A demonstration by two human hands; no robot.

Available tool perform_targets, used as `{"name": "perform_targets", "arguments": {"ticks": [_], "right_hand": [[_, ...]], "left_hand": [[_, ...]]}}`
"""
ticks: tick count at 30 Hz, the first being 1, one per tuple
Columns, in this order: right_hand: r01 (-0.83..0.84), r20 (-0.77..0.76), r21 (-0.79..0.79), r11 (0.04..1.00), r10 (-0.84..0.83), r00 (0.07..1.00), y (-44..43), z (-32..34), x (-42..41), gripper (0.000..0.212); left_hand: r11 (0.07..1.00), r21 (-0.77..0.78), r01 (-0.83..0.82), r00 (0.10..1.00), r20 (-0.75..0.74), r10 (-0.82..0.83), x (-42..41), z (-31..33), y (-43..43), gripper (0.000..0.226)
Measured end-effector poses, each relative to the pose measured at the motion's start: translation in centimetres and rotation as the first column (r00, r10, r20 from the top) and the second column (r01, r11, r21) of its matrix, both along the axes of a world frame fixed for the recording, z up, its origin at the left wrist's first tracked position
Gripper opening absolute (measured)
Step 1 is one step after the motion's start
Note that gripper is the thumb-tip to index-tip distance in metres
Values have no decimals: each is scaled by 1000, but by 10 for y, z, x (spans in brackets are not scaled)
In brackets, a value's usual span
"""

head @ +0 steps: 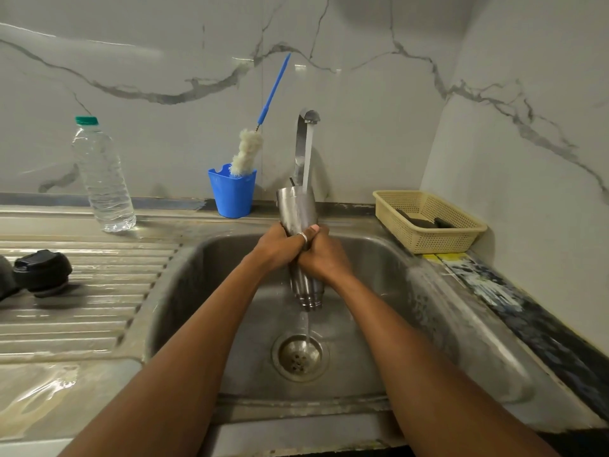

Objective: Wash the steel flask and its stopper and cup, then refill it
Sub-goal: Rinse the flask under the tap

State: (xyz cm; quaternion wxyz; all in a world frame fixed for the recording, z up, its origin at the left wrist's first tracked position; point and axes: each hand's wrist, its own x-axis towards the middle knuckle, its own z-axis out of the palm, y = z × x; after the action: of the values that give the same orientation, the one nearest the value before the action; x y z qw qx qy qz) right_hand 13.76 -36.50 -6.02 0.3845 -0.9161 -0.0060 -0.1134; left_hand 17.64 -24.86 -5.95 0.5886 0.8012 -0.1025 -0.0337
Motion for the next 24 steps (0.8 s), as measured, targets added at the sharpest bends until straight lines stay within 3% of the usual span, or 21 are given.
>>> {"name": "perform_targets", "arguments": {"ticks": [3,7,9,11,14,17,20,24], "right_hand": [[41,31,-4,999,-41,999,4,1,-2,53],[-50,56,126,991,43,998,5,9,-6,36],[-84,-13,174,981,88,996,3,12,-8,37],[-96,-122,184,978,120,985,1,12,-9,37],[-101,-211,225,969,149,966,-4,10,-10,48],[-81,-229,283,956,149,962,-12,13,-11,67],[-13,-248,250,968,76,966,-20,12,-11,79],[34,-307,243,969,43,951,-24,8,-13,71]], "left_hand": [[998,-46,-43,997,-66,40,2,-1,1,67],[982,-157,-105,994,-33,101,2,0,4,71],[964,-223,-143,990,-37,138,2,2,5,61],[934,-312,-175,984,-95,153,2,3,8,64],[874,-440,-205,973,-187,134,1,4,10,82],[836,-501,-225,971,-183,152,-1,8,9,80],[820,-515,-250,967,-170,188,3,11,12,68],[874,-467,-138,989,-109,98,-1,8,8,68]]}}
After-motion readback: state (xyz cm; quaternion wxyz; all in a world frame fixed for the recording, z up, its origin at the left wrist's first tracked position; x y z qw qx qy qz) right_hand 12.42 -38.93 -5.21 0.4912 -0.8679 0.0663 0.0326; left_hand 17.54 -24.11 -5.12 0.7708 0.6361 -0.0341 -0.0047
